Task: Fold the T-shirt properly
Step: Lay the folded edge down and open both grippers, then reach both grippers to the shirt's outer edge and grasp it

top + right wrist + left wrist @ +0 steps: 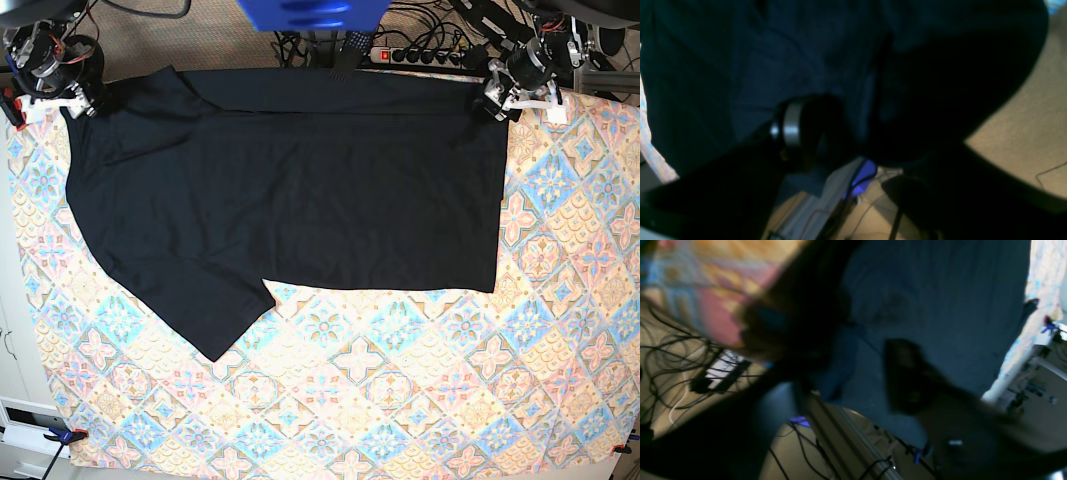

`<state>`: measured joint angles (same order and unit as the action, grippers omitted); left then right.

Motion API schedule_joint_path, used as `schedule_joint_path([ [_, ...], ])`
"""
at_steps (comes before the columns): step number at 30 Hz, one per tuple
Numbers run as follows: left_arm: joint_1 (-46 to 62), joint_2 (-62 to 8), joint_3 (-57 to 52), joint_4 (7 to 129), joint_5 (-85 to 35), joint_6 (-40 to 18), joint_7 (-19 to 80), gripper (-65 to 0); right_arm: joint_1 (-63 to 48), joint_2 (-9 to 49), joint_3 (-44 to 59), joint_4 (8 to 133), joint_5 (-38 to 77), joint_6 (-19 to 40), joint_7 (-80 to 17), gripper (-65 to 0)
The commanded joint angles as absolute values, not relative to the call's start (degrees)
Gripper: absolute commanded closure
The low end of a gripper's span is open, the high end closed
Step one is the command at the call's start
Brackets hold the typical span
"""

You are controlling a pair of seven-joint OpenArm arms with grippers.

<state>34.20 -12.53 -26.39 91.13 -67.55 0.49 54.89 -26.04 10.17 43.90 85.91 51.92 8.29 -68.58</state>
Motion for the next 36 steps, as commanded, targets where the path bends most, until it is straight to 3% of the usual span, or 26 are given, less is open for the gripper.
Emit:
schedule_joint_path([
  [1,34.95,-13.23,-26.86,92.26,-68.35,0.13,54.81,-42.0,-26.59,11.30,46.02,87.60,52.88,8.40,-68.35,-37.4],
  [3,36.18,-13.23,-27.65,92.44,-69.05,0.13,54.81,-46.1,-27.21,11.21,48.40,88.84,52.88,8.40,-68.35,-36.6],
  [11,37.85,-13.23,-35.74,99.91,-71.16,-0.04,54.81,-46.6,-27.56,11.38,53.05,93.23,52.88,8.40,-68.35,-36.4],
  [18,28.35,-14.64,-36.88,102.81,-70.55,0.13,54.81,-46.3,-24.57,11.82,53.05,95.52,52.70,8.40,-68.44,-36.4],
  [24,15.96,-15.34,-34.24,95.34,-63.78,-0.04,54.81,-46.2,-18.42,13.14,51.65,95.69,52.70,8.40,-68.53,-36.4],
  [30,3.21,-17.54,-30.37,83.12,-57.36,-0.13,54.73,-46.2,-13.85,18.07,41.89,95.69,52.70,8.40,-68.44,-36.4],
  [36,-6.81,-18.15,-25.80,73.80,-51.56,-0.13,54.46,-46.2,-11.38,18.24,39.16,95.16,52.70,8.40,-68.44,-36.4],
])
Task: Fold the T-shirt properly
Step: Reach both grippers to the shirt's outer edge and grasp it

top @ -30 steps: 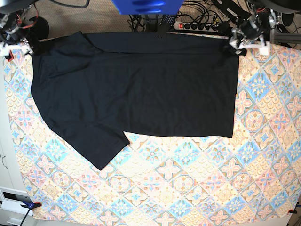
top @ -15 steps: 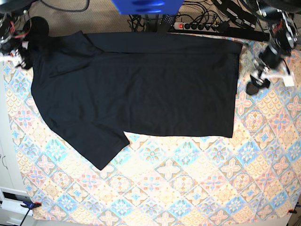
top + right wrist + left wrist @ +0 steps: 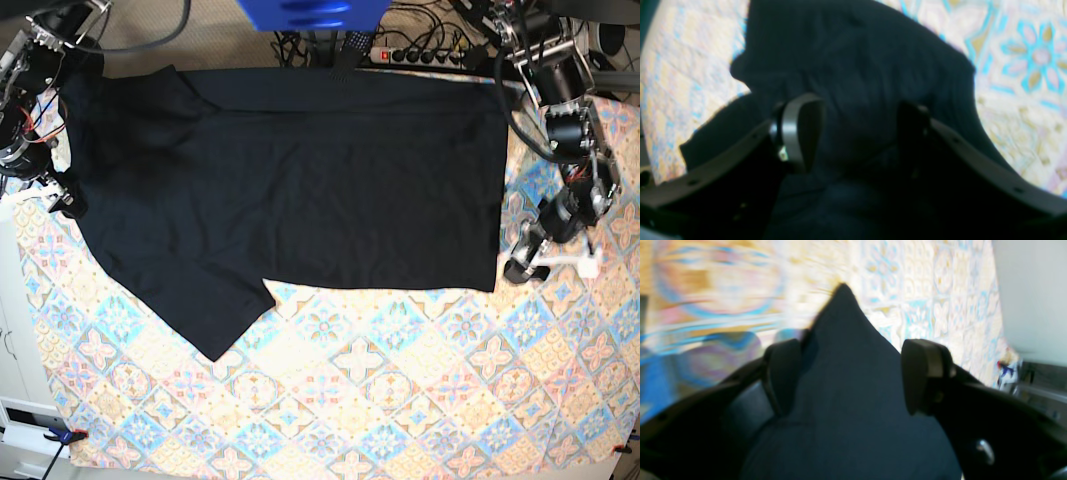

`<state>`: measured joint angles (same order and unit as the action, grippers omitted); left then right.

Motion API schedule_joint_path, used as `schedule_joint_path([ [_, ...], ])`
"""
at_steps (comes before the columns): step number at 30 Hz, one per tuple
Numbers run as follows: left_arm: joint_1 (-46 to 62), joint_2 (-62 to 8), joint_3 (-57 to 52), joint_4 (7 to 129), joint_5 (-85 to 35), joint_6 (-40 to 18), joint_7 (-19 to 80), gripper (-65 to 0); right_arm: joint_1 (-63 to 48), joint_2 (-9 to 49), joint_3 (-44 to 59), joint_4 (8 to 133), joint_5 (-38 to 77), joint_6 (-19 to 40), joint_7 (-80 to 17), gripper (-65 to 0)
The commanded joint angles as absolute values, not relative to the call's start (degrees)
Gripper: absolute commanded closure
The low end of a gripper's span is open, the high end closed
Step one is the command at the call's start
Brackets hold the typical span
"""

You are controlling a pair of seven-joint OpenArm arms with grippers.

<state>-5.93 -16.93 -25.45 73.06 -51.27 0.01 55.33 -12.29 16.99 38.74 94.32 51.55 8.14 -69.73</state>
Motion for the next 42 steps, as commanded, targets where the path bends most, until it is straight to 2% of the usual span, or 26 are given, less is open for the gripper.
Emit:
schedule_joint_path([
  [1,-8.13,-18.07,-25.54,72.57,-50.15,-0.13,54.37,-46.2,-10.86,18.24,39.08,95.16,52.70,8.40,-68.44,-36.4],
  [11,-17.45,-17.54,-24.40,55.08,-42.15,-0.22,49.19,-46.2,-10.24,18.24,39.08,95.08,52.70,8.40,-68.44,-36.4],
  [18,-18.59,-15.78,-12.70,49.36,-40.22,-0.22,43.21,-46.1,-10.24,18.24,39.08,95.08,52.70,8.40,-68.44,-36.4],
  [22,-18.51,-14.02,-8.57,49.10,-40.22,-0.22,43.56,-45.0,-10.24,18.24,39.08,95.08,52.70,8.40,-68.44,-36.4],
  [25,-18.24,-13.41,-5.85,49.10,-40.22,-0.22,43.56,-36.6,-10.24,18.24,39.16,95.08,52.70,8.40,-68.44,-36.4],
  [27,-18.07,-13.41,-4.44,49.19,-40.22,-0.22,43.56,-24.9,-10.24,18.24,39.16,95.08,52.70,8.40,-68.35,-36.4],
  [30,-17.54,-13.41,-4.44,49.27,-40.31,-0.22,43.38,-4.1,-10.24,18.33,39.16,95.08,52.70,8.40,-68.09,-36.4],
  [31,-17.54,-13.41,-4.53,49.27,-40.31,-0.22,43.38,0.0,-10.07,18.33,39.16,94.81,52.62,8.40,-68.09,-36.4],
  [34,-17.54,-13.58,-4.53,49.45,-40.31,-0.22,43.47,-0.1,-7.96,20.97,36.79,92.26,52.62,8.40,-68.44,-36.4],
  [38,-14.99,-14.46,-4.53,54.99,-40.31,-0.22,43.56,0.0,-2.95,27.38,26.33,88.57,52.53,8.40,-67.56,-36.6],
  [42,-12.79,-14.81,-4.44,59.47,-40.31,-0.22,43.56,0.0,1.71,31.16,17.54,83.91,50.77,8.40,-64.31,-36.7],
])
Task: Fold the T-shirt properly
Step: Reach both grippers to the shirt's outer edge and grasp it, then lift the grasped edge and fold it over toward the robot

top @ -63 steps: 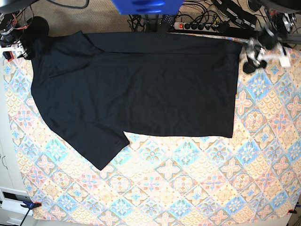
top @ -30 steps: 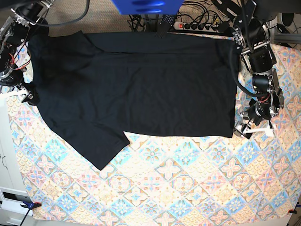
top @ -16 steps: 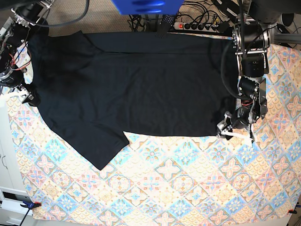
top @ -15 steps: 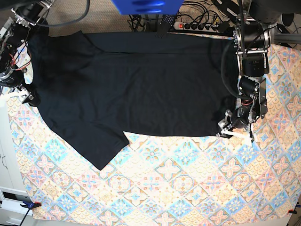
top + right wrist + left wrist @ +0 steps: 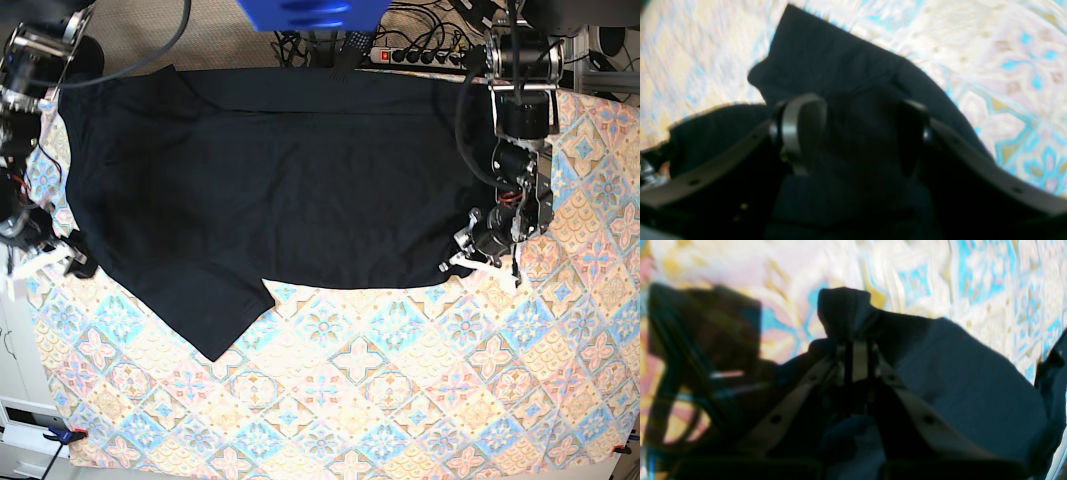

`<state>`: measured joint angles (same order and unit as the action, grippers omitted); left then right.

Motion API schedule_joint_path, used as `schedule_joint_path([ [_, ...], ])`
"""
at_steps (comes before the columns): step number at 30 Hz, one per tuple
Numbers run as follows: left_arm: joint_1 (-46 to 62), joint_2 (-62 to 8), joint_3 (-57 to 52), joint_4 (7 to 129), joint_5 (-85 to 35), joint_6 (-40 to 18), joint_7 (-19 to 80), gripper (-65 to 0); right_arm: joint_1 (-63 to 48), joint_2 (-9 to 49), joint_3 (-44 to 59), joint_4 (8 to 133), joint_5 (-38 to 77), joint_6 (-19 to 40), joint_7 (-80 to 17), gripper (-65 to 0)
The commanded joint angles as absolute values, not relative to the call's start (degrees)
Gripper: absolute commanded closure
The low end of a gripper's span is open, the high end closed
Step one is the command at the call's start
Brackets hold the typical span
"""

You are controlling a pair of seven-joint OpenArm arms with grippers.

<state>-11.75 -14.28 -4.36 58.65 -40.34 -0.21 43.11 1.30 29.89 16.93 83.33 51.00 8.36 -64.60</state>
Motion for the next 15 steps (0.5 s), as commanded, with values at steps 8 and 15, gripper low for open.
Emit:
schedule_joint_path([
  [8,-8.04,-16.57,-4.53,67.12,-40.31,-0.22,43.56,0.0,13.23,32.31,-2.07,70.90,31.87,13.58,-57.01,-36.7],
  [15,-4.26,-17.80,-4.62,72.92,-40.40,-0.22,43.56,0.0,18.15,32.13,-7.08,57.36,15.69,25.71,-45.85,-36.7],
])
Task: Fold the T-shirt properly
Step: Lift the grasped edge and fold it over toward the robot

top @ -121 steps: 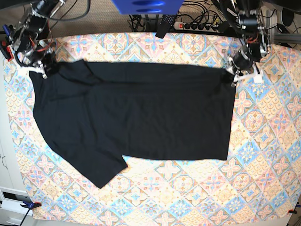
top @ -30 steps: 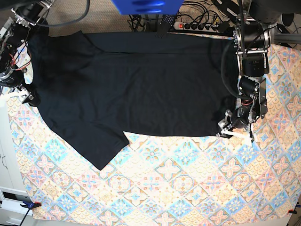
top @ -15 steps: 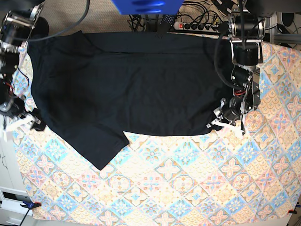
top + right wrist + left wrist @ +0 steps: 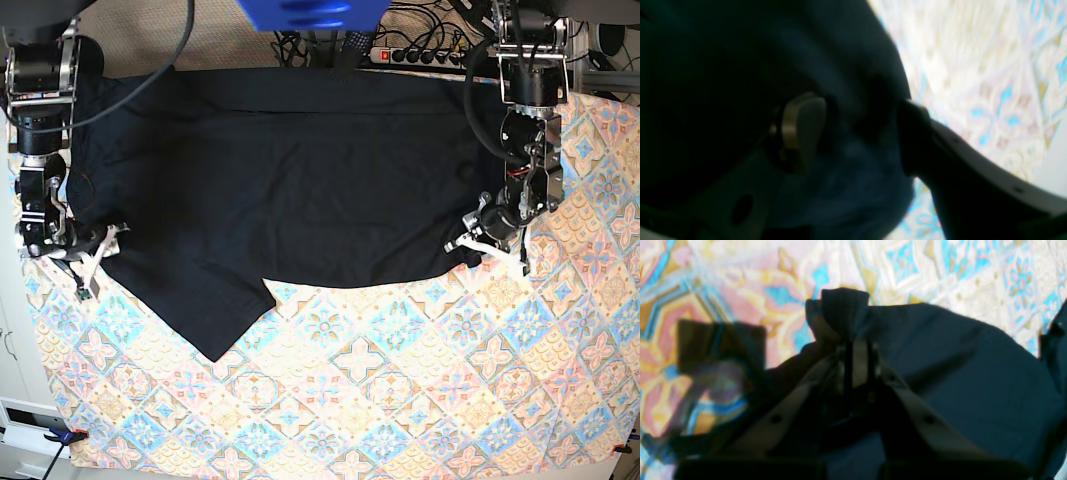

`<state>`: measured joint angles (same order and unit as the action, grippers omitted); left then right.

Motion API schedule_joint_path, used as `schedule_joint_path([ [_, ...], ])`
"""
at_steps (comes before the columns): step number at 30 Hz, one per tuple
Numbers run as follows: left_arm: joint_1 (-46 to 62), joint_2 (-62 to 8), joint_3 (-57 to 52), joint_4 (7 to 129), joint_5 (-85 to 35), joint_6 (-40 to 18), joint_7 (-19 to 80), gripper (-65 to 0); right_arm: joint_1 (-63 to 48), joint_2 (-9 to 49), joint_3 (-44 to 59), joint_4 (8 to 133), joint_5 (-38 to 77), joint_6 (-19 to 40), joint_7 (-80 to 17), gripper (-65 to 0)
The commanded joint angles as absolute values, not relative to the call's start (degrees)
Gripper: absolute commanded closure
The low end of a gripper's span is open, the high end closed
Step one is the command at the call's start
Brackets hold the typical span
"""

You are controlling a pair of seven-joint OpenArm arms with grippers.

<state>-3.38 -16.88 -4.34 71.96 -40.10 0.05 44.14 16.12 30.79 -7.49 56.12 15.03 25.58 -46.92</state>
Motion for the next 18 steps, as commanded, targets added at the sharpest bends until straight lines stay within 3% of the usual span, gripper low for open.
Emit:
schedule_joint_path([
  [1,-4.26,-17.89,-4.70,72.92,-40.40,-0.22,43.56,0.0,18.86,32.13,-7.25,55.16,14.46,25.80,-44.00,-36.7],
  [18,-0.48,-18.51,-6.73,78.90,-40.48,-0.22,43.56,0.0,26.59,31.96,-14.11,30.37,13.14,30.20,-20.62,-36.7],
])
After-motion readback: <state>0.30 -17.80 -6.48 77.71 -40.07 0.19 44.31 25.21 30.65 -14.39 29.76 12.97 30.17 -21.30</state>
